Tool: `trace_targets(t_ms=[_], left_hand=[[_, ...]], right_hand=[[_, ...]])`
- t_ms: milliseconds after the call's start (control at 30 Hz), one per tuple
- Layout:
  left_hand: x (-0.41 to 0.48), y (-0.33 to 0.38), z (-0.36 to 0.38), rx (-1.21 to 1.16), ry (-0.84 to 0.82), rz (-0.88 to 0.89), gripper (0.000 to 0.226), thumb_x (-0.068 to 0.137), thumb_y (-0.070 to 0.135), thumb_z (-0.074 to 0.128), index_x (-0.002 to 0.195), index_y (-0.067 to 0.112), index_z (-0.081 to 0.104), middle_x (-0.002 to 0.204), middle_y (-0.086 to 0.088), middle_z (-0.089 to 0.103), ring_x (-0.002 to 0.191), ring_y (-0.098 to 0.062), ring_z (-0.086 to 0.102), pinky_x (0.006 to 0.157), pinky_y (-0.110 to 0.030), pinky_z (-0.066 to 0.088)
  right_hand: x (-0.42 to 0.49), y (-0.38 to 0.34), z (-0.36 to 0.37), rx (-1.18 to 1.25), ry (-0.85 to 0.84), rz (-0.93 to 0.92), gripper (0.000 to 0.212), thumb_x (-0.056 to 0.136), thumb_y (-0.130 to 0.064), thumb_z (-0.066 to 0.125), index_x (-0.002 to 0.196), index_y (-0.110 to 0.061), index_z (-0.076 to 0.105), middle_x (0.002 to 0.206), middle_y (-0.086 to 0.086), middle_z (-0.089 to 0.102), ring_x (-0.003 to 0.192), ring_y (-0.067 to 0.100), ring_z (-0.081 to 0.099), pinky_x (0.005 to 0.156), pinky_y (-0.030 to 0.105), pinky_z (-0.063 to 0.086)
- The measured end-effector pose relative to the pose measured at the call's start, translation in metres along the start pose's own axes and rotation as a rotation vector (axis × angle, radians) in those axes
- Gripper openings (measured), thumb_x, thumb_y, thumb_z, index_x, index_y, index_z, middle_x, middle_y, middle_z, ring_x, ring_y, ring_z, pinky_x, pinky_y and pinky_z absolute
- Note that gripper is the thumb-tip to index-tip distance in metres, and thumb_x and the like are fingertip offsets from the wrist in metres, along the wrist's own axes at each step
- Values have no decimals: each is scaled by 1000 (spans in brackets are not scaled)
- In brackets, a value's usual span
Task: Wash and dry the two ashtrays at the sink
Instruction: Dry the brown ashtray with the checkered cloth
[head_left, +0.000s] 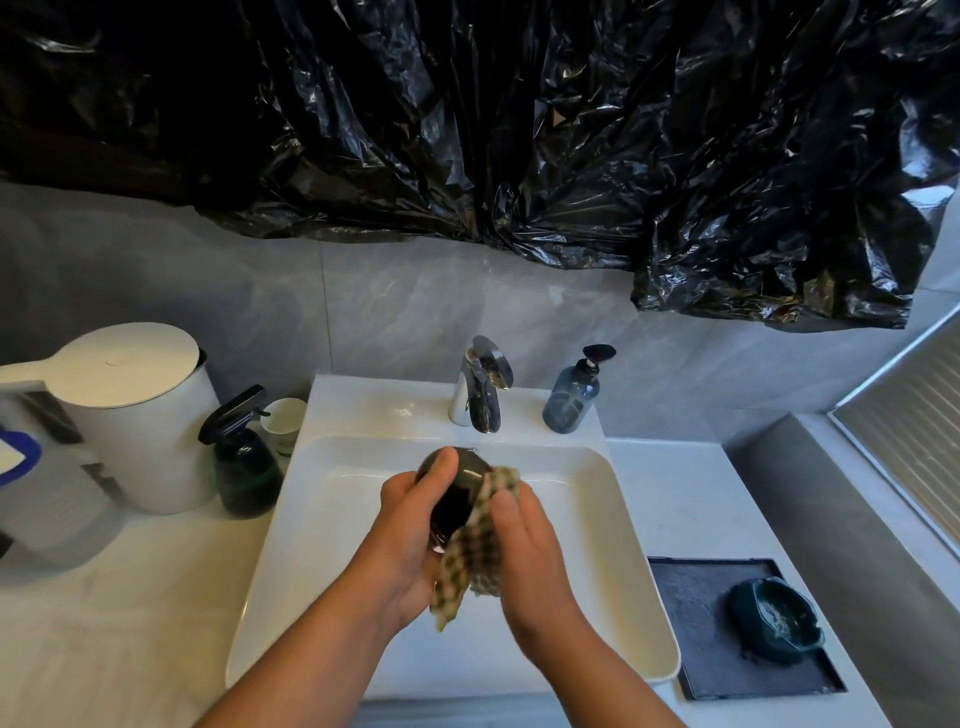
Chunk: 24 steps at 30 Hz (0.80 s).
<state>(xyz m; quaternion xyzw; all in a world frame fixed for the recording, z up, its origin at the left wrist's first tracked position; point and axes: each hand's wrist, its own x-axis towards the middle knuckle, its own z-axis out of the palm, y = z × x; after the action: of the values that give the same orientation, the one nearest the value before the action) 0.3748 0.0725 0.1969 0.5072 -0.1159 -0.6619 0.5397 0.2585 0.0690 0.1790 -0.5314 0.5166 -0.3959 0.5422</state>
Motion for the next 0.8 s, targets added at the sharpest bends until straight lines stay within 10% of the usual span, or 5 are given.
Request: trace_targets(t_ms=[367,567,800], left_hand=[[20,10,-18,524,0,116,39,103,49,35,111,26,65,107,-3,72,104,-21,65,90,-37,53],[29,12,-45,451,82,129,39,102,49,36,108,29,68,103,-2,74,99,-24,69,74,-38,60],[60,21,-119,311,291,158,45,95,54,47,117,20,67,117,-12,70,106,-30,68,80,-50,61]], right_hand=[[42,-12,-9,320,62,430,57,99,-66,35,116,-22,68,102,16,77,86,45,74,81,71,54],[52,-8,7,-19,-114,435,63,102,-63,24,113,-21,69,97,11,77,88,24,72,74,35,57],[90,-4,38,-310,-192,287,31,104,-18,35,126,-16,57,114,3,64,99,15,61,75,25,49]])
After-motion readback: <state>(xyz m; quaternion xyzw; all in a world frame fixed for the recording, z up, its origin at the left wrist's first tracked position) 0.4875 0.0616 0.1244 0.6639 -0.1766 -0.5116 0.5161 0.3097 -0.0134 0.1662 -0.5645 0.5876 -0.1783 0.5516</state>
